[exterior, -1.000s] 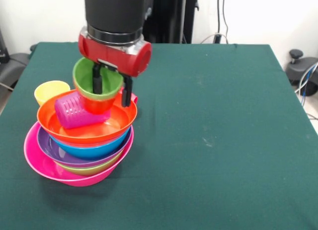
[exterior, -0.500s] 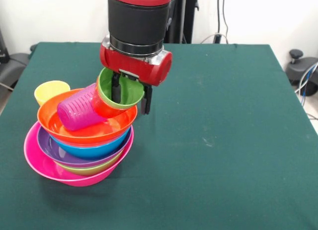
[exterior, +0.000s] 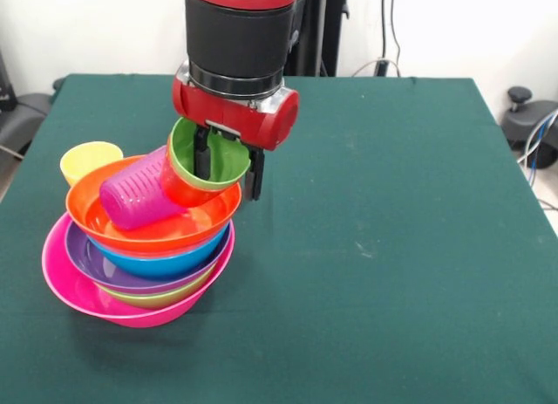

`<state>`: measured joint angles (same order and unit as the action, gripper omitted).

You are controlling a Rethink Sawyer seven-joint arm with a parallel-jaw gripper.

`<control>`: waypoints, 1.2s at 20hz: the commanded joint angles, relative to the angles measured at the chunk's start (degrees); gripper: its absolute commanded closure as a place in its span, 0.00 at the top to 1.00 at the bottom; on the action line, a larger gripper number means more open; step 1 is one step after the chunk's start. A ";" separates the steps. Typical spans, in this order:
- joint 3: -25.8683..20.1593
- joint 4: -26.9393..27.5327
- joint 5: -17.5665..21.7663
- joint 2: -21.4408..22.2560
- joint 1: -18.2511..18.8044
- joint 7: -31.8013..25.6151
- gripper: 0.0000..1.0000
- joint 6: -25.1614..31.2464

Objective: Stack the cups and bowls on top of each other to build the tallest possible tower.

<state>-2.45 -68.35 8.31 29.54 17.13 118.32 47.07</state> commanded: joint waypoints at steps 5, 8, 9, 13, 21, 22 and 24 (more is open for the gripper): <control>0.21 3.16 -1.51 -3.57 -4.47 9.82 1.00 -0.06; 1.14 4.60 -2.39 -4.35 -5.70 10.66 1.00 0.80; 1.35 5.17 -2.72 -4.77 -5.95 10.71 1.00 0.92; 2.59 6.51 -4.14 -5.73 -7.50 11.83 1.00 1.36; 4.89 6.86 -6.48 -5.76 -9.21 11.61 1.00 2.18; 5.19 6.09 -6.76 -5.33 -9.18 11.14 1.00 1.90; 5.62 3.54 -7.08 -3.27 -8.78 9.76 1.00 1.80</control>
<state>4.41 -63.05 2.88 24.93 9.11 118.32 47.08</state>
